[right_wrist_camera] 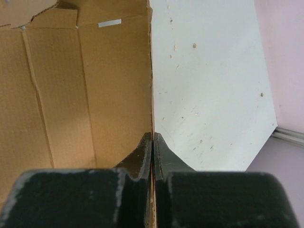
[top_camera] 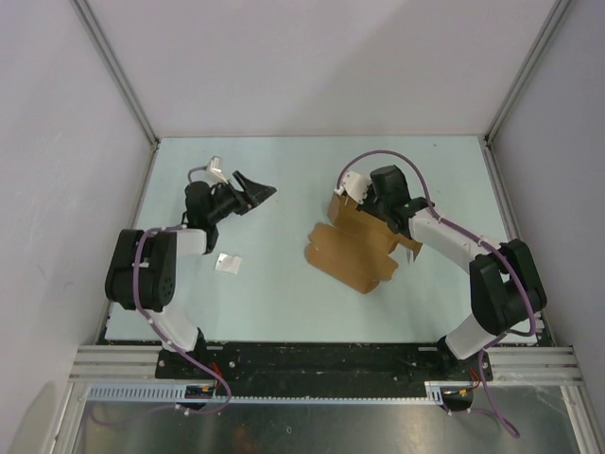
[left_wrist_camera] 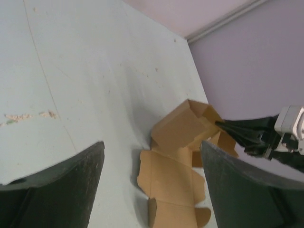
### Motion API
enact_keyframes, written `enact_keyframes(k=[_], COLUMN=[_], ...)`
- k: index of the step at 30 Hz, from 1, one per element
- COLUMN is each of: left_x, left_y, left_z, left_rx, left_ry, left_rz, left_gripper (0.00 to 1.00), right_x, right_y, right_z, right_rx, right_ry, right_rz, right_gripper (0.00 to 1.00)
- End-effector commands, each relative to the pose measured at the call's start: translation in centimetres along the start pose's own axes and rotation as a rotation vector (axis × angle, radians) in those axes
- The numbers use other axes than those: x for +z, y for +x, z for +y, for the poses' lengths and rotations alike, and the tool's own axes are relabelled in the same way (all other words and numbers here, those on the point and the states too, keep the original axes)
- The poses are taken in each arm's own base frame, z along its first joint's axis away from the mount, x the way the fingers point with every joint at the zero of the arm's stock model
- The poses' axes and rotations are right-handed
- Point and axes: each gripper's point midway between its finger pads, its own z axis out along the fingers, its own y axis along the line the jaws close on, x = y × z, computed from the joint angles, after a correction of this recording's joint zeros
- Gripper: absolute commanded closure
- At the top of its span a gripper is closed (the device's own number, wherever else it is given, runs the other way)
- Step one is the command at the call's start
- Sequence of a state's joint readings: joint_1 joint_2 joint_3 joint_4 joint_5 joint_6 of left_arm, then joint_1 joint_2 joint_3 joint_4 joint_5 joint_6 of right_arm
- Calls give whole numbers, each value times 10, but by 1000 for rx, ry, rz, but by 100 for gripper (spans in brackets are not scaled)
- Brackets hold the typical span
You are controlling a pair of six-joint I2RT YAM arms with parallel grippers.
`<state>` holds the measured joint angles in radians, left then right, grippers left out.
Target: Fold the paper box
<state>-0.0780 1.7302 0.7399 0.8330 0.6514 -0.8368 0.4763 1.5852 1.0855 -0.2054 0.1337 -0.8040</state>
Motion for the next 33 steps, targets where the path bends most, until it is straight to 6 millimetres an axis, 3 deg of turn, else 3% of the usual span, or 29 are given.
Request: enact_keyframes(k=[1, 2, 4, 6, 8, 10, 11, 14, 16, 17, 22, 24, 26, 29, 32, 33], left_x=[-14, -18, -28, -27, -20, -12, -12, -21, -19, -22, -17, -16, -17, -4, 12, 17], left_y=[-40, -57, -46, -49, -38, -32, -30, -34, -29, -42, -42, -39, -35, -3, 25, 34], left_z=[-48, -32, -33, -49, -31, -31, -24, -7, -12, -14, -29, -28, -31, -44, -63, -60], left_rx=[175, 220, 441, 566, 505, 465, 434, 318, 263, 263, 251, 260, 313, 456, 533, 546], left_ry=[-14, -166, -295, -280, -288, -229, -252, -283, -192, -149, 1, -2, -5, 46, 143, 150], left_rz=[-129, -212, -226, -248, -221, -192, -197, -269, -254, -286, -236, -226, -223, -146, -63, -40], left_gripper=[11, 11, 12, 14, 14, 8, 1, 1, 1, 4, 19, 19, 11, 12, 20, 21], right_x=[-3, -3, -1, 0, 3, 4, 4, 6, 9, 9, 10, 10, 10, 10, 11, 12], right_y=[-26, -26, -26, -26, -26, -28, -28, -24, -22, -22, -23, -24, -25, -26, -26, -25], right_z=[-16, -16, -14, -11, -8, -6, -6, -5, -3, -2, 0, 0, 2, 8, 10, 9], right_rx=[54, 61, 72, 74, 75, 70, 70, 76, 73, 74, 86, 93, 94, 60, -2, -25], right_ry=[46, 46, 40, 30, 17, 10, 9, 4, -3, -6, -10, -12, -24, -57, -70, -64], right_rz=[-83, -84, -85, -85, -89, -95, -96, -87, -77, -78, -83, -87, -93, -101, -103, -98], right_gripper=[100, 100, 100, 100, 100, 100, 100, 100, 100, 100, 100, 100, 100, 100, 100, 100])
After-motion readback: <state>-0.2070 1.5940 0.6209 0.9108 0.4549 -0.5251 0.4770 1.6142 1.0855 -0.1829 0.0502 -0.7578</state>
